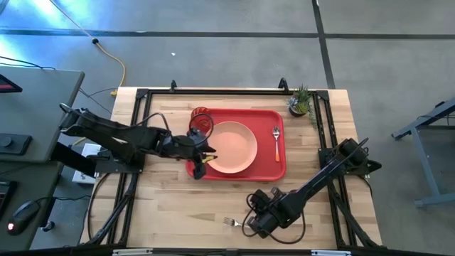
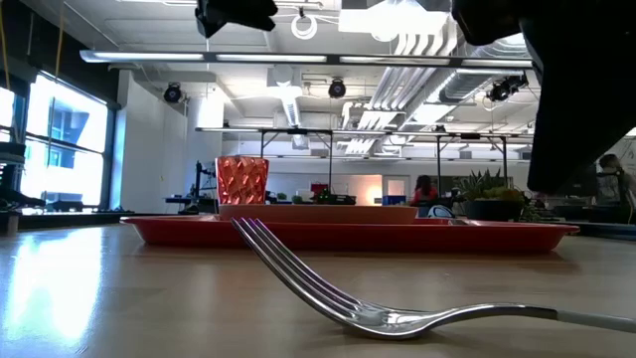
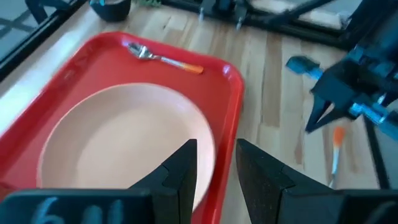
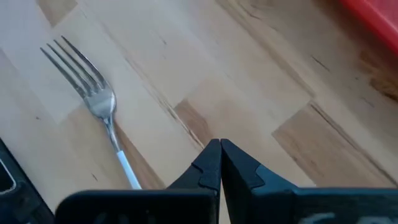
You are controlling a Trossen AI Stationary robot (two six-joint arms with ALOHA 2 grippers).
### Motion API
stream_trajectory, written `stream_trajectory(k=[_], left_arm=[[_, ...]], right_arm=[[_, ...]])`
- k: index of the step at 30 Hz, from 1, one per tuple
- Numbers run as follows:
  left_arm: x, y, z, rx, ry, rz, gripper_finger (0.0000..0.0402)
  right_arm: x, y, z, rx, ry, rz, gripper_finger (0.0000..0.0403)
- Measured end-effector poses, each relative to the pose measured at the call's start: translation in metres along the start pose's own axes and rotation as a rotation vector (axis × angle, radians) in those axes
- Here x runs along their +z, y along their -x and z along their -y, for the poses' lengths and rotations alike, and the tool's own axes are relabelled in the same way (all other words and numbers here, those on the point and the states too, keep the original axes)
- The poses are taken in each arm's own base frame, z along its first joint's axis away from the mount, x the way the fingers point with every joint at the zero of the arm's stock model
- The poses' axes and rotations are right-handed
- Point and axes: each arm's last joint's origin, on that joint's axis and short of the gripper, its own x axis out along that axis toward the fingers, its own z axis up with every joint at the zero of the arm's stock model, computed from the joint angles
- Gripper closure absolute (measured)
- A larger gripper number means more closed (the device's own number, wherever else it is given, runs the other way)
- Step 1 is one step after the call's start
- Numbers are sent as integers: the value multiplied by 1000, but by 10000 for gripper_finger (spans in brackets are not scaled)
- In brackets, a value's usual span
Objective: Pick and place plate/cup/fork/spoon on tray
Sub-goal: Put the orange fork on the red tray to the right of the orange plate
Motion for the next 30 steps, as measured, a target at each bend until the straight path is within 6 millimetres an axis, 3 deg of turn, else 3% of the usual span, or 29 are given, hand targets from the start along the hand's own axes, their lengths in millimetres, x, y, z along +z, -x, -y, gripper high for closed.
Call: stream_trajectory(k=[6,11,20,26,30], left_arm=[[-18,-6,0,9,-57,-68,302],[-41,-7,6,-25,-93,-136,302],[-47,-1,10,-17,-123,-144,302],[-51,0,9,1,-121,-183,302],[-53,3,11,-5,-127,-192,302]], right_arm=[[-4,1,-4,49,1,-51,395],[-4,1,-17,176,-1,-72,354],[-13,-6,-19,176,111,-93,277],[-24,-26,-21,165,253,-113,263],[-24,-28,-26,203,285,-86,259]])
